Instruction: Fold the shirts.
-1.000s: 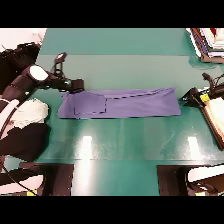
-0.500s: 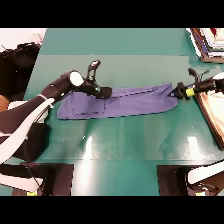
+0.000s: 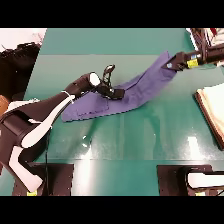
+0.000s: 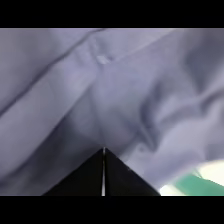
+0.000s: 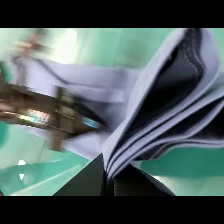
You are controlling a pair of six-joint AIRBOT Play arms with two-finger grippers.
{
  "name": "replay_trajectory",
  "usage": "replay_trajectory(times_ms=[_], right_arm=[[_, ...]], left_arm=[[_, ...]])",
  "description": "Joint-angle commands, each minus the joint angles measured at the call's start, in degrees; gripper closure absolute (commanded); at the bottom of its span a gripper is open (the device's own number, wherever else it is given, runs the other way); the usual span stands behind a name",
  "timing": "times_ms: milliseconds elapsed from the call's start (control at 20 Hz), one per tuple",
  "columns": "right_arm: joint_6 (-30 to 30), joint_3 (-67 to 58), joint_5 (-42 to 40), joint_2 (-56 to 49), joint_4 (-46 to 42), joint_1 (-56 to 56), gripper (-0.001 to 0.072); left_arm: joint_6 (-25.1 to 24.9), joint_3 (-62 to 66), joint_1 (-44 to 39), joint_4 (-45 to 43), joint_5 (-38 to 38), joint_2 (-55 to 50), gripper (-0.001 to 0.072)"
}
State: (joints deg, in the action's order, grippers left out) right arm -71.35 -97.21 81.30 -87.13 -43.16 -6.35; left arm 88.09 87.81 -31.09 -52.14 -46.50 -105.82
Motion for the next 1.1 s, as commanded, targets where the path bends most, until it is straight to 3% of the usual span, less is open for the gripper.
replay_trajectory(times_ms=[0, 200, 350, 550, 750, 900, 950, 1050], right_arm=[[-1.7, -5.0, -0.6, 1.5, 0.1, -6.9, 0.0699], [-2.2, -6.0, -2.8, 1.5, 0.3, -12.7, 0.0699], [-2.2, -6.0, -5.5, 1.5, 0.3, -15.9, 0.0698], [-1.6, -5.9, -10.3, 1.5, 0.2, -21.5, 0.0698], [-1.2, -5.9, -21.0, -1.6, 1.4, -31.9, 0.0697], [9.4, -6.3, -30.6, -8.9, 12.8, -40.9, 0.0694], [10.6, -7.8, -31.5, -12.0, 13.7, -43.2, 0.0641], [11.0, -13.3, -29.7, -18.6, 13.5, -46.3, 0.0207]], left_arm=[[0.0, 1.4, -0.8, 1.3, 0.9, -1.8, 0.0678], [-0.1, 1.4, -0.8, 0.7, 0.4, -1.8, 0.0678], [-0.2, 1.4, 1.0, -0.5, -4.1, -1.0, 0.0679], [0.0, 1.4, 8.0, -6.2, -8.5, 5.4, 0.0678], [-1.8, 1.4, 19.1, -12.8, -12.6, 16.8, 0.0678], [-3.2, 1.4, 27.1, -16.8, -15.5, 25.8, 0.0678], [-3.3, 1.4, 29.2, -17.7, -16.5, 28.2, 0.0678], [-4.2, 1.4, 32.8, -18.4, -17.9, 32.2, 0.0678]])
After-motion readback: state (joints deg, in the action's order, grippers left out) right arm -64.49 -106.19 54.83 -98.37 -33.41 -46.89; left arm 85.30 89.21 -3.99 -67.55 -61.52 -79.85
